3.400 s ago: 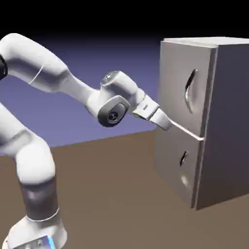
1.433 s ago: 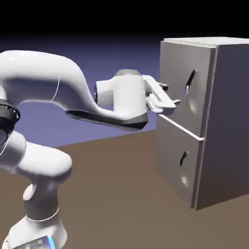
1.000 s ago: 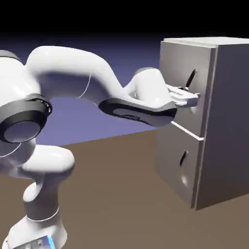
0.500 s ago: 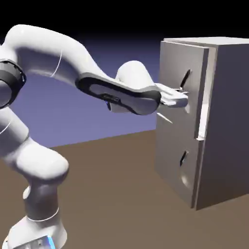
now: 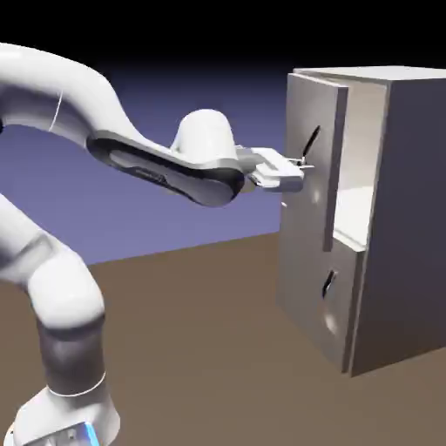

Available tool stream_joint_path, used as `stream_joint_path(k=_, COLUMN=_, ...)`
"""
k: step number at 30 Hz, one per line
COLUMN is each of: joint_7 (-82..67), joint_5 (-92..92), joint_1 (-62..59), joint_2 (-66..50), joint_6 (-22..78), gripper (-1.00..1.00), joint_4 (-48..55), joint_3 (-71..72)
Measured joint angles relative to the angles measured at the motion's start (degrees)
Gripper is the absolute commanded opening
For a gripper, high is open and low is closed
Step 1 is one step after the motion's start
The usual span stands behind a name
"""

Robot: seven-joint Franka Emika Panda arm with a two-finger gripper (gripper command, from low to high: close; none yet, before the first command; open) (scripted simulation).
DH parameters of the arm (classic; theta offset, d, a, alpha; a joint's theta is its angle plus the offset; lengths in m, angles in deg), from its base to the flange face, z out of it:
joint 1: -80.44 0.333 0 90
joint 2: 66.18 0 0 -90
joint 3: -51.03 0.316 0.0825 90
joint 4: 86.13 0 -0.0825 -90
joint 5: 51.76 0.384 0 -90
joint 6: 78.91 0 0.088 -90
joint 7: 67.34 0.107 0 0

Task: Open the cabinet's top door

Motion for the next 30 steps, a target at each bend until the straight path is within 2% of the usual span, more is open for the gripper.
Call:
stream_joint_path(k=16, joint_7=-22.1, joint_5=39.9, joint_1=-4.2, joint_2=12.1, joint_6=14.4, gripper=-1.00, joint_4=-9.6, joint_3=18.6)
stream_joint_path(k=23, joint_7=-28.6, joint_5=57.3, joint_1=-1.7, joint_2=13.3, joint_6=27.8, gripper=-1.00, joint_4=-9.3, joint_3=28.7)
stream_joint_path(k=30, joint_7=-31.1, joint_5=72.3, joint_1=-2.1, joint_2=9.2, joint_6=45.2, gripper=-1.00, joint_4=-3.1, joint_3=41.4)
